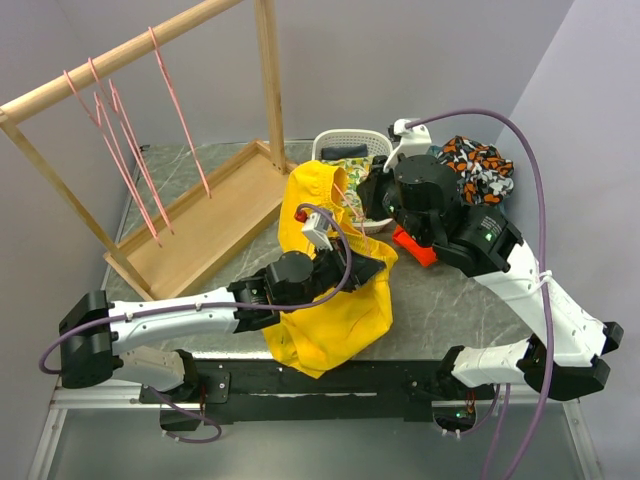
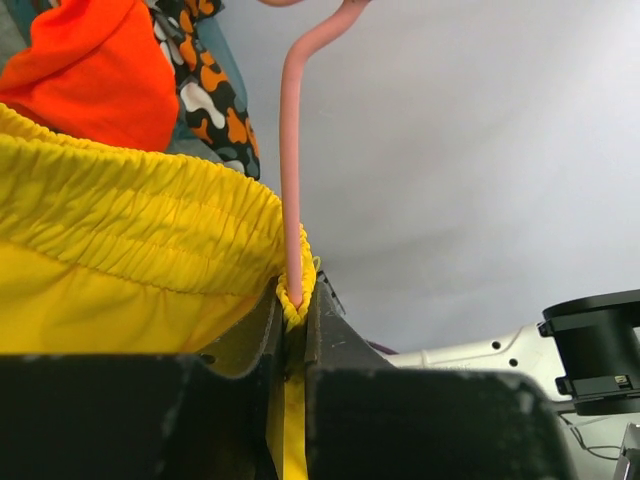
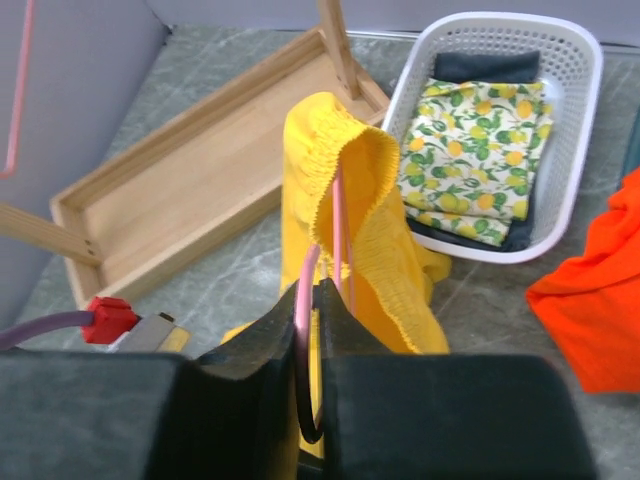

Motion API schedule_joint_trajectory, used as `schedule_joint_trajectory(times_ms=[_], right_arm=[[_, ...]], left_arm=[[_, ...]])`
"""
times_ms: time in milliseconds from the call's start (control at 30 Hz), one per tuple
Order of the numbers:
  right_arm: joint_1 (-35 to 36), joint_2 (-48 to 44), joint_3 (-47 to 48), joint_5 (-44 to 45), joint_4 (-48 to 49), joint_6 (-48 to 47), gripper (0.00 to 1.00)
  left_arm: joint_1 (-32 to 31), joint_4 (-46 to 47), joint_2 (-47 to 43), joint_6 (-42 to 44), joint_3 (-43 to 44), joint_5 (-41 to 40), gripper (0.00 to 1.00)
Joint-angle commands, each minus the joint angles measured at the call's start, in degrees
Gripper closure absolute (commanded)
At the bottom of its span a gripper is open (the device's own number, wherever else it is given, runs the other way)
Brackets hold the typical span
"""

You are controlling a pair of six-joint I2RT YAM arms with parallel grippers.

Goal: Place the shorts on the hanger

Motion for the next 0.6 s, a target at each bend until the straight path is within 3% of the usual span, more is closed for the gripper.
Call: schedule_joint_trajectory(times_ms=[0,200,300,467,567], right_arm=[[0.8,-2.0,1.1,-1.1,5.3,0.9,0.7],[0.8,-2.2,3.4,-2.0,4.8,-0.1,0.31],[0.7,-3.7,3.5,-2.0,5.1,-1.0,0.17],[0.9,-7.2,3.8,-0.7,4.6,-1.2,0.02],[0.8,-11.5,1.3,-0.5,7.3,-1.0,0.0]], left_arm=[[0.0,11.9,-2.5,0.4,-0.6,-3.2,0.99],[0.0,11.7,-2.0,1.6,2.8,-9.1,0.99],[1.0,11.5,-1.4,2.3,4.6,-10.1,0.99],[4.7,9.5,-0.1,1.8,9.2,-7.9,0.99],[7.2,7.4,0.3,1.2,11.8,-6.3,0.99]])
